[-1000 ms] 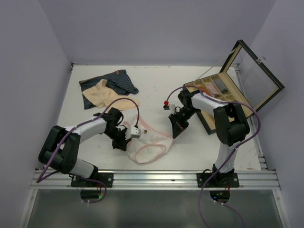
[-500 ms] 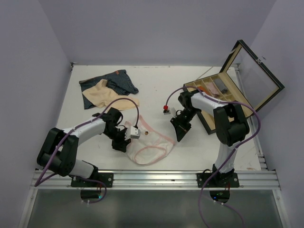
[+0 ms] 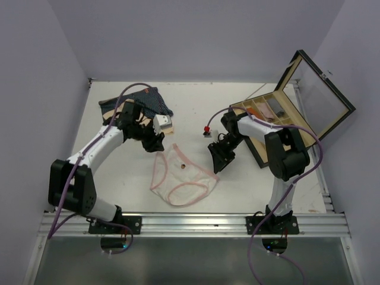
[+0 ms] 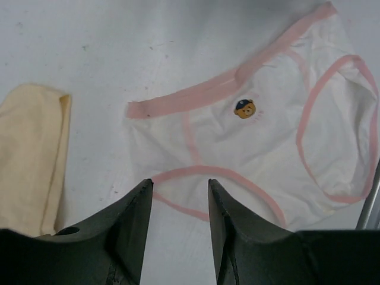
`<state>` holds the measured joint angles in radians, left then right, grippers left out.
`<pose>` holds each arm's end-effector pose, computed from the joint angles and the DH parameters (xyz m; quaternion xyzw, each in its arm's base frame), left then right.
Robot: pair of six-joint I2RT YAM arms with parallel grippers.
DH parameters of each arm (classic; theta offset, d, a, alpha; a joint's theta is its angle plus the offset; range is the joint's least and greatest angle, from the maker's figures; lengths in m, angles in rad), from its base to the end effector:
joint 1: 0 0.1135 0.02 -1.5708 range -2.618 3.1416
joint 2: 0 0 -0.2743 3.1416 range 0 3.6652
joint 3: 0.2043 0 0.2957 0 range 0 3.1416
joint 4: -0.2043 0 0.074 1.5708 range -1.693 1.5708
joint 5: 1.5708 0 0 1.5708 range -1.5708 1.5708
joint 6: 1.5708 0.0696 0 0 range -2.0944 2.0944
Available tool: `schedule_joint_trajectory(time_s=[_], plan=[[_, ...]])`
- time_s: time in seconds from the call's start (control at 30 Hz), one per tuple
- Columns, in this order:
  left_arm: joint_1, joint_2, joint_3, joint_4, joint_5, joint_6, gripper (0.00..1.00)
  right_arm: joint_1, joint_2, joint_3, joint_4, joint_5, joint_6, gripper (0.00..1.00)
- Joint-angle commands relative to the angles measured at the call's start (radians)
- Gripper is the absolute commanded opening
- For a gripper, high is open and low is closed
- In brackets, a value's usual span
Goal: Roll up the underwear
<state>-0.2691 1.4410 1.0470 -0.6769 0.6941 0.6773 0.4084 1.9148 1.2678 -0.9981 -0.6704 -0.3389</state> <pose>0.3121 -0.1323 0.2178 0.4901 0.7727 -0.2756 0.2946 0.3225 0.1867 0.1169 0.3331 -0.8830 -0.3273 0.0465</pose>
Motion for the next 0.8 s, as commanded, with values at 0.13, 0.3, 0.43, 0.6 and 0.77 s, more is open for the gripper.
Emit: schedule_joint_trajectory(time_s=[0.13, 0.3, 0.43, 0.6, 0.77], plan=[[0.034, 0.281, 0.209, 0.094, -0.057, -0.078, 0.47, 0.059, 0.047, -0.004, 0.114, -0.031, 0.087, 0.41], [0.034, 0.341, 0.216, 0.099, -0.059, -0.09, 0.47, 0.079, 0.059, 0.004, 0.134, -0.037, 0.106, 0.36], [0.034, 0.271, 0.145, 0.06, 0.002, 0.009, 0.47, 0.082, 0.073, 0.011, 0.136, -0.021, 0.103, 0.33], [0.034, 0.152, -0.005, 0.016, -0.017, 0.073, 0.48, 0.081, 0.081, 0.034, 0.093, -0.017, 0.071, 0.05], [0.027, 0.055, -0.186, 0.189, -0.138, -0.01, 0.48, 0.081, 0.047, 0.068, -0.009, -0.049, -0.001, 0.0]])
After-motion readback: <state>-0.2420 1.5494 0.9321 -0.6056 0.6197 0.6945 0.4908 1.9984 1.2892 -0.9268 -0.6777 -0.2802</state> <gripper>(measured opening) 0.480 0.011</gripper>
